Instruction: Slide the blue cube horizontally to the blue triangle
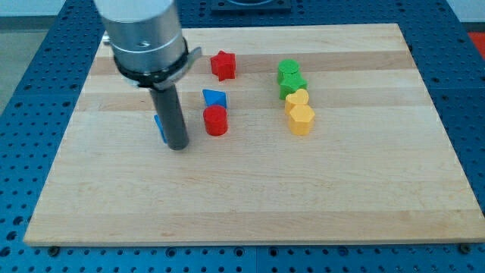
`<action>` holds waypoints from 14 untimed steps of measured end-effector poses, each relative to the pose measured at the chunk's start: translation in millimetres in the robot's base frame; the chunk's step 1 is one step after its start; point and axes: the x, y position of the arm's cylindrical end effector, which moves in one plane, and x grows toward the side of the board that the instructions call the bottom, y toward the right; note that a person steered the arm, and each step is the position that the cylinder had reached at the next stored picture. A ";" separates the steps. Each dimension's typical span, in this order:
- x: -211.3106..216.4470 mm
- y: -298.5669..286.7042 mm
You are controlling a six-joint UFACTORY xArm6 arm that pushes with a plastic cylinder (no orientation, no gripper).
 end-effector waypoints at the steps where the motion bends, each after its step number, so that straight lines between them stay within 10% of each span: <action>1: -9.9 -31.5; 4: 19.3 -15.1; 14: -111.7 -42.8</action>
